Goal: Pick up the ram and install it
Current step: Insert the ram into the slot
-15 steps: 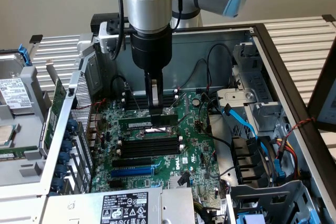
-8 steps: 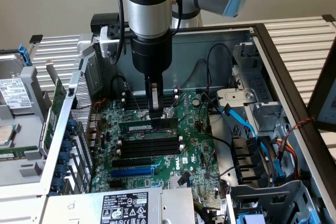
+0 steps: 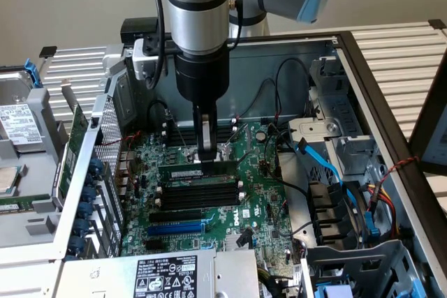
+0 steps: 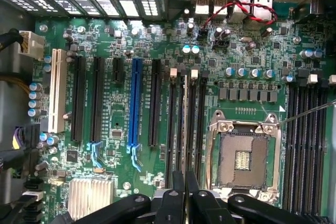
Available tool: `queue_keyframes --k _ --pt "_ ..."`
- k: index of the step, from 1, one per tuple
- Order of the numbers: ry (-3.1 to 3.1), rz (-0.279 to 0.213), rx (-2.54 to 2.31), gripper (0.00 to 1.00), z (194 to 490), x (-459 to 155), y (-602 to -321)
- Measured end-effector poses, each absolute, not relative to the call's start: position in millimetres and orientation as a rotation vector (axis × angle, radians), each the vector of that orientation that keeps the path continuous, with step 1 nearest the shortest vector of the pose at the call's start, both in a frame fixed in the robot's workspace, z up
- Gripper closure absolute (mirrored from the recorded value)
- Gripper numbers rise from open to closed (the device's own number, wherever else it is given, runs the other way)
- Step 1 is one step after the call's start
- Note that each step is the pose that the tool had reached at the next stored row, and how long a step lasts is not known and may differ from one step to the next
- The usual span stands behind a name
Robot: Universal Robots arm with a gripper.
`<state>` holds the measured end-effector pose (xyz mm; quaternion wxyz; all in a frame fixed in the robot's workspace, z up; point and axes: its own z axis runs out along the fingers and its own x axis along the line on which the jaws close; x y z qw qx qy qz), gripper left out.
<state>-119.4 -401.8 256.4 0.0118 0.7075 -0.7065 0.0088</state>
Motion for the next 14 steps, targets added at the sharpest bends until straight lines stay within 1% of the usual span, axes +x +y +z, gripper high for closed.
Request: queue_keyframes --k 8,14 --pt "-2.213 0.041 2.186 0.87 254.7 -119.5 -403.0" --pt "-2.202 0.069 2.175 0.87 251.7 -119.4 -403.2"
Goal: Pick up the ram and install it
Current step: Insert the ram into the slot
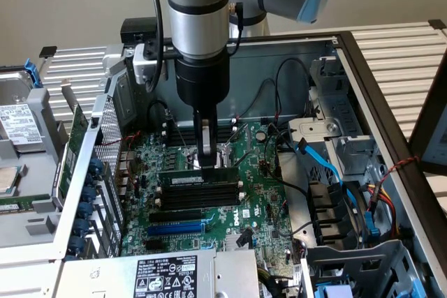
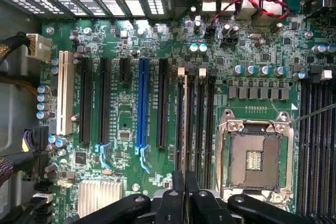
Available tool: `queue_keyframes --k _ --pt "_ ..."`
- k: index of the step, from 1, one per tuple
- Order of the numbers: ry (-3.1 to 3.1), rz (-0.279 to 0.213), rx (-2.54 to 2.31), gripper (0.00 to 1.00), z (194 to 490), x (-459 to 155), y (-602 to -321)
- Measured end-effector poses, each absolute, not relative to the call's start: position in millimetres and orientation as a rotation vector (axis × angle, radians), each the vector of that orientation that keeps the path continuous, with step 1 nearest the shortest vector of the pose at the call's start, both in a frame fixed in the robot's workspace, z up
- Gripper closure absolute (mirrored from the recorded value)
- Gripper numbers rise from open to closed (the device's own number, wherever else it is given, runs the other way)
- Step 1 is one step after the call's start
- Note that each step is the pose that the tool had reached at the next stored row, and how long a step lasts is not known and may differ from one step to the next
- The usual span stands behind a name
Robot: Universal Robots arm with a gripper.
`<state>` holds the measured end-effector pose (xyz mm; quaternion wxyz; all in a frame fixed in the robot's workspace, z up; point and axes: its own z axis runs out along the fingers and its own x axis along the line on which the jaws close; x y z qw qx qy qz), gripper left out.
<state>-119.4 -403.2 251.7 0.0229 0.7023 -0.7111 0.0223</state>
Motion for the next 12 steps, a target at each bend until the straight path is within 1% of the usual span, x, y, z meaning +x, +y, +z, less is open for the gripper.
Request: queue_keyframes --k 12 --pt "-2.206 0.081 2.177 0.87 242.8 -120.4 -404.1"
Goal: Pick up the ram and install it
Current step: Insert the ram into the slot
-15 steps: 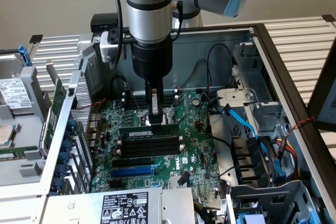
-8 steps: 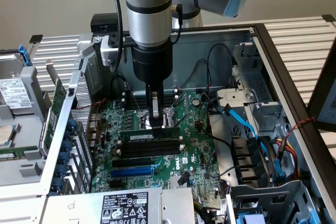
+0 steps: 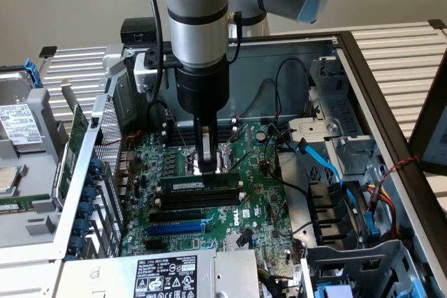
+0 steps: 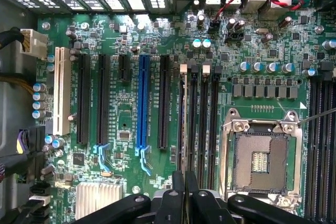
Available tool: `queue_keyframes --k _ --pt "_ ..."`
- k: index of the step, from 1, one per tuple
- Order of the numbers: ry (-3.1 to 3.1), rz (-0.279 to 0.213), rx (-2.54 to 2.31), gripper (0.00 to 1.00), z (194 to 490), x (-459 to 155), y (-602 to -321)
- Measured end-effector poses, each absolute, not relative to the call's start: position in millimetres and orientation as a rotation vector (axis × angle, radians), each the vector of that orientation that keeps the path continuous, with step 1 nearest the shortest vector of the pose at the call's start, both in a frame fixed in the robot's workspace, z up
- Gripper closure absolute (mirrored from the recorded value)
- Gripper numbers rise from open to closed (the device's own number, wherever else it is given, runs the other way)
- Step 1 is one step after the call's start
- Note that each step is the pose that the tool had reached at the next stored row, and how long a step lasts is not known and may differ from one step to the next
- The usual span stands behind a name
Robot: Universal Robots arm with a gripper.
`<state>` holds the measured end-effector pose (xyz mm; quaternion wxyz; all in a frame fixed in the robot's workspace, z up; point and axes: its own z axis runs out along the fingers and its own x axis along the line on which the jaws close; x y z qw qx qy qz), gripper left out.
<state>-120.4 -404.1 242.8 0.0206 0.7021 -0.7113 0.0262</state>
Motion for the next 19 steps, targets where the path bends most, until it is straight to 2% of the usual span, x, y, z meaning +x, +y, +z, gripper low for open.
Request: queue_keyframes --k 19 --pt "-2.215 0.114 2.179 0.87 238.4 -124.7 -404.3"
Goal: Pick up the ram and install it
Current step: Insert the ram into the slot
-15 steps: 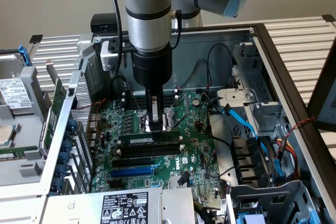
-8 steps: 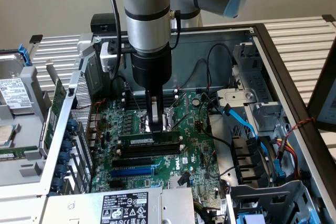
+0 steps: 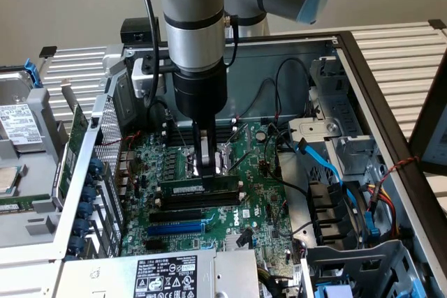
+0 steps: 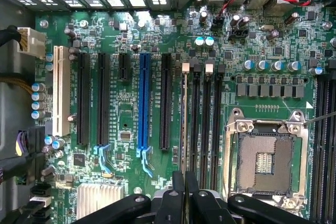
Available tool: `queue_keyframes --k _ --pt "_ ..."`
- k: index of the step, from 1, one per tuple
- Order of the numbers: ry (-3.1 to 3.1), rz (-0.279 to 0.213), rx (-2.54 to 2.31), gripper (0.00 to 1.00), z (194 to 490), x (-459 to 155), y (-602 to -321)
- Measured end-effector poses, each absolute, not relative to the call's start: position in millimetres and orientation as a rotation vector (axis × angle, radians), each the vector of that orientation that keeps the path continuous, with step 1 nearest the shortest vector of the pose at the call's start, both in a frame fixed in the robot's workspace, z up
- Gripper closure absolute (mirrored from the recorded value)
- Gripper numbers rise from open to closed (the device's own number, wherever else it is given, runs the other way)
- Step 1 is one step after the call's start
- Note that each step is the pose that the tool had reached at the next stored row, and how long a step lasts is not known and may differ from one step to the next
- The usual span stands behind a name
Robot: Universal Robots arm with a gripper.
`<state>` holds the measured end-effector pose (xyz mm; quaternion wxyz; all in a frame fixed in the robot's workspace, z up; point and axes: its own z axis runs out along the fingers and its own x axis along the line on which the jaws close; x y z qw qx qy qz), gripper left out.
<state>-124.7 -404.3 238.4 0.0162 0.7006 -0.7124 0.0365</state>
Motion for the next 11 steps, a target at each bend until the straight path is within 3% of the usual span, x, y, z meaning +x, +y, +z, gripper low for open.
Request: queue_keyframes --k 11 --pt "-2.224 0.115 2.171 0.87 236.4 -125.5 -404.0"
